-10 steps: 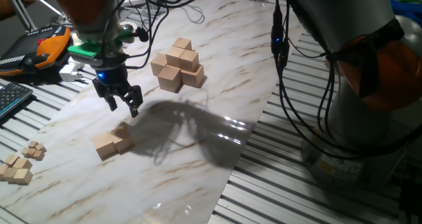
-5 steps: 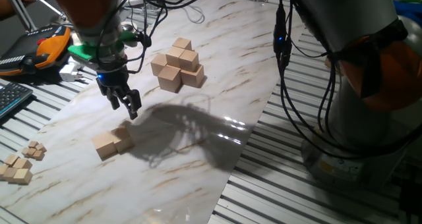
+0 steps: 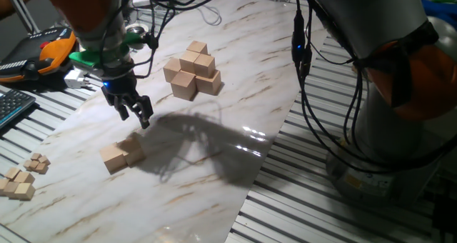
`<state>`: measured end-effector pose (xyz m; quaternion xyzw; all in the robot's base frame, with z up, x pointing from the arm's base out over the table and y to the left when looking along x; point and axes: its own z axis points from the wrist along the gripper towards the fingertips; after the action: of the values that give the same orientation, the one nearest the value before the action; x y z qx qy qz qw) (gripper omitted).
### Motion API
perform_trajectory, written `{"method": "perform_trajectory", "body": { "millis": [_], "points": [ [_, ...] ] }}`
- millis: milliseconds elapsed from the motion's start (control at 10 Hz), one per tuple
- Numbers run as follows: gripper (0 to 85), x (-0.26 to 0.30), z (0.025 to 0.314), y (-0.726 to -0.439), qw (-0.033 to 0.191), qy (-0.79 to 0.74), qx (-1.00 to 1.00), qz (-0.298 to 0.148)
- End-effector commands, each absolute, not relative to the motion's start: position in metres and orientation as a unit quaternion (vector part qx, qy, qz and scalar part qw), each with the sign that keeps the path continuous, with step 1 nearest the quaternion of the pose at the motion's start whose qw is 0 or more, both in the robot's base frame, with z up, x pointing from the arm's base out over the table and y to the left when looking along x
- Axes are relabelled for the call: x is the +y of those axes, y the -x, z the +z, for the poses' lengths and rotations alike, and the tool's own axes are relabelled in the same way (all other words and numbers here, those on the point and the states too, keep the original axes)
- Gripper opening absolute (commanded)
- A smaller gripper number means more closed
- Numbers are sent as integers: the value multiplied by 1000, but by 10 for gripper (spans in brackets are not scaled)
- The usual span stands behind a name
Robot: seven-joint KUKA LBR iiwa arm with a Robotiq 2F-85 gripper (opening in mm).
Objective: Stack the blocks into a cross shape
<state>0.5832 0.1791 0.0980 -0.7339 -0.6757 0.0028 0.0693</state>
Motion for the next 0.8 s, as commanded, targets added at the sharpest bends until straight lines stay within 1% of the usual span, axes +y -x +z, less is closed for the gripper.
{"method": "perform_trajectory", "body": {
  "millis": [0, 100, 300, 400, 500, 700],
  "points": [
    [850, 179, 98, -583, 71, 703, -707, 8],
    [850, 179, 98, -583, 71, 721, -689, 8],
    [850, 179, 98, -583, 59, 752, -656, 13],
    [850, 179, 98, -583, 61, 764, -642, 12],
    [680, 181, 95, -584, 66, 775, -628, 9],
    [680, 190, 87, -581, 67, 783, -619, 6]
  ]
}}
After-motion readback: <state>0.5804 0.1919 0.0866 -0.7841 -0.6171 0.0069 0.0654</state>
